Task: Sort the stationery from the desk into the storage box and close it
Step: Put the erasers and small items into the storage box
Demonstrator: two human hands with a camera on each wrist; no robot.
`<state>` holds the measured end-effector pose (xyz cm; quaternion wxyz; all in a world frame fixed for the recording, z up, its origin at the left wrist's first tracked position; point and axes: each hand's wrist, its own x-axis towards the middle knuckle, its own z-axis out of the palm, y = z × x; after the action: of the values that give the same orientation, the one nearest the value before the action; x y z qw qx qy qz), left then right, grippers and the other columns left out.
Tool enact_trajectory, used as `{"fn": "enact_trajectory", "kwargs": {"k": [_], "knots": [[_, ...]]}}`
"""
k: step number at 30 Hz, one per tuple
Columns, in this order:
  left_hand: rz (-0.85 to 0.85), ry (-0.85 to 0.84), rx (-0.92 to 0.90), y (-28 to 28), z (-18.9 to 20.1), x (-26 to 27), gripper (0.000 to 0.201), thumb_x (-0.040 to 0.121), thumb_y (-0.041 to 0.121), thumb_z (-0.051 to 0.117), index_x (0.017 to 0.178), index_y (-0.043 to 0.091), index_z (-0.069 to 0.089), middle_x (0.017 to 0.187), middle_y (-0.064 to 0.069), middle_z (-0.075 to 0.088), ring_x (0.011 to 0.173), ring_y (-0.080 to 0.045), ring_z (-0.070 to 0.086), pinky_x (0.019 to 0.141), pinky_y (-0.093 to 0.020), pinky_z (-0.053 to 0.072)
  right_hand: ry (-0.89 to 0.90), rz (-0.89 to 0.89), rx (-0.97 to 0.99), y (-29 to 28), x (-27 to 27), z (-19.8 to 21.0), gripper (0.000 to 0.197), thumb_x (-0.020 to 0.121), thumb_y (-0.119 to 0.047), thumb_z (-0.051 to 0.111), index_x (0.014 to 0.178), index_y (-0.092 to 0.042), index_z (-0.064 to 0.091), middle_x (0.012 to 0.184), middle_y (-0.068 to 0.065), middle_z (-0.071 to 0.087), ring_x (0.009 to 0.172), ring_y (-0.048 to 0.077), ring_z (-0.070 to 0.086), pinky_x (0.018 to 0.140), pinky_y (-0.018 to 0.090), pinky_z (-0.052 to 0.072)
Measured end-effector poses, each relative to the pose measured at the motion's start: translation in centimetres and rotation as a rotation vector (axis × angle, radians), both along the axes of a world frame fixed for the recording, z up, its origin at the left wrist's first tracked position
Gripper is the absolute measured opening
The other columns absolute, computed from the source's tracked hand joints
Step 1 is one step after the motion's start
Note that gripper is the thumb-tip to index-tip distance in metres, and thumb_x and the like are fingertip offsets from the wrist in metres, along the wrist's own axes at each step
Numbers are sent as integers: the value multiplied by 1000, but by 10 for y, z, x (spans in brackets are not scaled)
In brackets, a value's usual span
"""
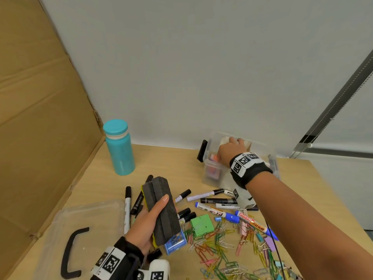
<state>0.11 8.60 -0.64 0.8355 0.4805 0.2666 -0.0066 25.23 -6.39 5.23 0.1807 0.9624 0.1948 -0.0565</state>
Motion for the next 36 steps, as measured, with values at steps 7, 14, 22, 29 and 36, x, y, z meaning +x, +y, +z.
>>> {"fn": "enact_trajectory", "kwargs": {"k": [7, 14, 22, 29, 36], "knots": [[-11, 15, -32, 0, -1, -1, 47, 67, 38, 68, 110, 19, 64, 108, -13, 71, 104, -32, 65, 87, -43, 51, 115, 152, 91, -18, -17, 7, 36, 92, -19, 47, 117, -39, 63, 147, -4, 40, 138, 30, 20, 115, 51, 8], [-51, -63, 39, 0, 9, 11, 70, 61, 45, 73, 125, 20, 58, 113, -9, 70, 107, -29, 65, 99, -47, 47, -118, 285, 836, -47, -61, 11, 24, 93, -25, 51, 115, -28, 61, 130, -8, 52, 120, 17, 43, 104, 36, 37], [-196, -264, 573, -30, 39, 36, 49, 71, 19, 79, 113, 20, 55, 102, 3, 68, 85, 0, 67, 66, -14, 52, 1090, -124, 1260, -41, -129, 52, 41, 97, -48, 37, 134, -32, 37, 121, 0, 53, 85, 22, 70, 77, 32, 59], [-262, -326, 737, -28, 36, 44, 56, 63, 29, 86, 108, 21, 54, 100, 4, 70, 94, -6, 66, 79, -24, 54, 1154, -110, 1331, -45, -112, 54, 39, 88, -19, 66, 121, -16, 46, 101, -2, 70, 84, 24, 70, 81, 41, 58], [-342, -377, 668, -28, 39, 39, 54, 70, 10, 81, 117, 20, 55, 105, 5, 71, 95, -9, 68, 76, -18, 53, 858, 333, 1044, -48, -116, 84, 46, 78, -20, 77, 116, -25, 52, 113, -12, 56, 76, 14, 66, 94, 43, 52]]}}
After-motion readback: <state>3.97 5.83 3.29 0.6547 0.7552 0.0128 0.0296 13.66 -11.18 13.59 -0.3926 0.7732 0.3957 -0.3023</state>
